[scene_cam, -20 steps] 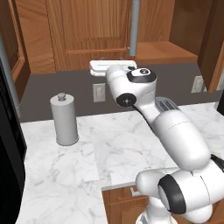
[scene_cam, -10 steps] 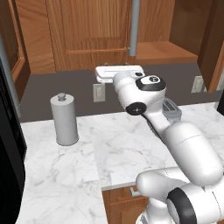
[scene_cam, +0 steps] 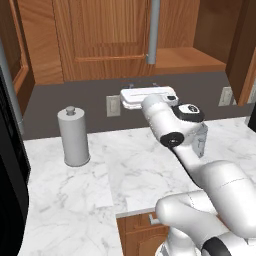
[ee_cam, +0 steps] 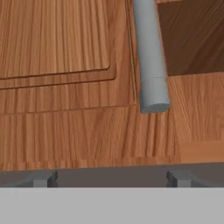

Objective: Close all open cabinet doors.

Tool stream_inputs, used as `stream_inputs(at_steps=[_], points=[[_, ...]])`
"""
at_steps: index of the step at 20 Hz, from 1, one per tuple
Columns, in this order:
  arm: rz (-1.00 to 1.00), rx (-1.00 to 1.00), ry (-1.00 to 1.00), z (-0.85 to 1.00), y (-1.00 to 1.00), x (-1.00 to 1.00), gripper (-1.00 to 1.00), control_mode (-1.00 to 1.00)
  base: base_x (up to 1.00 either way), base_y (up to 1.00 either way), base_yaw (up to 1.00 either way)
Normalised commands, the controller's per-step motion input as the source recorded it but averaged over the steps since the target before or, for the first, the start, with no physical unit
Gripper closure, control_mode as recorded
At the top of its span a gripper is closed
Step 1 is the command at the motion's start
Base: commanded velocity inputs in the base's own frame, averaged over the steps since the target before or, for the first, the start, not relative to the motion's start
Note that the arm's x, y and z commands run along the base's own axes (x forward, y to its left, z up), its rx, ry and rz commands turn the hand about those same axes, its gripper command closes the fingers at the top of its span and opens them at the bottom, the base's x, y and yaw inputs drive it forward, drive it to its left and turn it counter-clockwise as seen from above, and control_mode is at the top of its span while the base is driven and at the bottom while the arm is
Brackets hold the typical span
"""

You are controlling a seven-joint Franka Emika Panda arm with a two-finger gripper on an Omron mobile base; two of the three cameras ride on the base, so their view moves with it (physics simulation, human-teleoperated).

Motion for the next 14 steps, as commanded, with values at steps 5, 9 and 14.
stream_inputs(at_steps=[5, 9, 14], points=[[0.00, -0.03, 0.20, 0.38, -0.13, -0.48, -1.00, -1.00, 0.00, 0.00, 0.00], [0.00, -0.04, 0.22, 0.41, -0.04, -0.45, -1.00, -1.00, 0.00, 0.00, 0.00], [0.00, -0.03, 0.21, 0.45, -0.04, -0.43, -1.00, -1.00, 0.00, 0.00, 0.00]])
